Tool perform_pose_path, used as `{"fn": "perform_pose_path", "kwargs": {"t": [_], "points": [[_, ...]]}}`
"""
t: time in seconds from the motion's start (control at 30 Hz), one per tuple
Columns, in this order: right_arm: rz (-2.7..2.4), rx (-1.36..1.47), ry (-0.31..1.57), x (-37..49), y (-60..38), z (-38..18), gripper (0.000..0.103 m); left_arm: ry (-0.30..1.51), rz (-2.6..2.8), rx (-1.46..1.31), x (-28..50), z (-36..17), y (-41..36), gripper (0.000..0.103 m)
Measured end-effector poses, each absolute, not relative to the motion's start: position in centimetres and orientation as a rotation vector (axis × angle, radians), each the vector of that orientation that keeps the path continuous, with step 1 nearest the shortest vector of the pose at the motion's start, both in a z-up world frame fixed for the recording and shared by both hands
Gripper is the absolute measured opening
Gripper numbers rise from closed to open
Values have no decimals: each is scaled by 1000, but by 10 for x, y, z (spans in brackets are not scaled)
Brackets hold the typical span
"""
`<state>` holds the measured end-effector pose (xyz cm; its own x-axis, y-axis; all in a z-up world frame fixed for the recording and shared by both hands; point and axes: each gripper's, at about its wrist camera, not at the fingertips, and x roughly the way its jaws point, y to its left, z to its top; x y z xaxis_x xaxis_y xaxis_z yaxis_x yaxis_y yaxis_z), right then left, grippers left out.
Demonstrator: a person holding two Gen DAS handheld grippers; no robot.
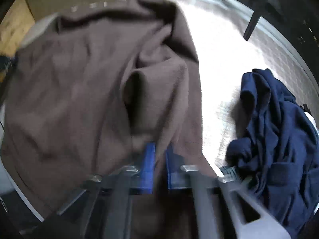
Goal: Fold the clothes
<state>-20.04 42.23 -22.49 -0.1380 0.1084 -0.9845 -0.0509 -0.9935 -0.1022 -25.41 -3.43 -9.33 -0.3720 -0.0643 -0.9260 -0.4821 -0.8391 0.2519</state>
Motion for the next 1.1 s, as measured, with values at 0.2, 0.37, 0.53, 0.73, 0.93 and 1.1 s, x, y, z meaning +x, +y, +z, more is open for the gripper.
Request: {"fn": "perform_pose_path", "kwargs": {"t": [0.2, 0.37, 0.53, 0.73, 0.93, 1.1], "points": [[2162, -1864, -251, -214, 451, -196, 27, 814, 2423, -1633, -285, -61, -69, 19], [2410, -1715, -127, -269, 436, -171, 38, 718, 2319, -1561, -315, -80, -12, 32], [2520, -1646, 34, -329, 431, -183, 38, 626, 2213, -1487, -346, -99, 45, 35], [2606, -1627, 148, -380, 427, -195, 38, 555, 2149, -1476, -368, -122, 72, 30], [2665, -1683, 157, -435, 404, -213, 38, 488, 2162, -1447, -369, -118, 66, 20], [2685, -1735, 75, -448, 387, -231, 31, 491, 2170, -1440, -362, -114, 60, 22]]}}
